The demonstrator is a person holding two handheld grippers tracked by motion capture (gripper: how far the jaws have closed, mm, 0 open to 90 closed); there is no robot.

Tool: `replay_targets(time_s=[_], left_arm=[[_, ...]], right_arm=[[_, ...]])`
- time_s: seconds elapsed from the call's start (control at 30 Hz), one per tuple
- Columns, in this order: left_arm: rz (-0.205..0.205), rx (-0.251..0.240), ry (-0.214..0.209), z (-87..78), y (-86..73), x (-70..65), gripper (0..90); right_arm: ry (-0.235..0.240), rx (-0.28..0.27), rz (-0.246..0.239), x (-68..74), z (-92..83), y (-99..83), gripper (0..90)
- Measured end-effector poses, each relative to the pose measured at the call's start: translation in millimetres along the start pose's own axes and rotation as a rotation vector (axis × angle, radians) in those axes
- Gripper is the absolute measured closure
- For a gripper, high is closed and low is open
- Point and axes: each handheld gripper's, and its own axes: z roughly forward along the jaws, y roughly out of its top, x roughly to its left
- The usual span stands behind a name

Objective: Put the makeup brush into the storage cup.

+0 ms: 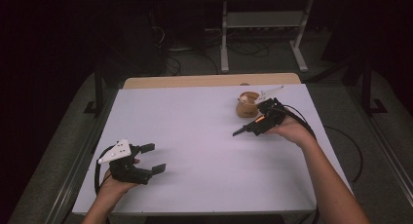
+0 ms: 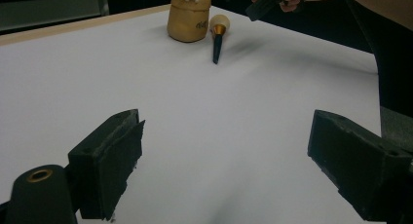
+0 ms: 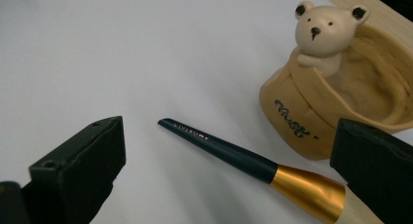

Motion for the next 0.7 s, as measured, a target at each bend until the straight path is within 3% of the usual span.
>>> replay_targets(time_s=[0.37, 0.7], left_arm=[[0.001, -0.003, -0.002, 0.1, 0.1, -0.1, 12.2], [0.004, -0.004, -0.004, 1.1, 0.2, -0.9, 12.2]], right_arm=[[0.010, 0.036, -0.023, -1.0, 4.6, 4.6, 1.1], [0.029, 0.066, -0.037, -6.3, 12.5, 3.0, 8.9]])
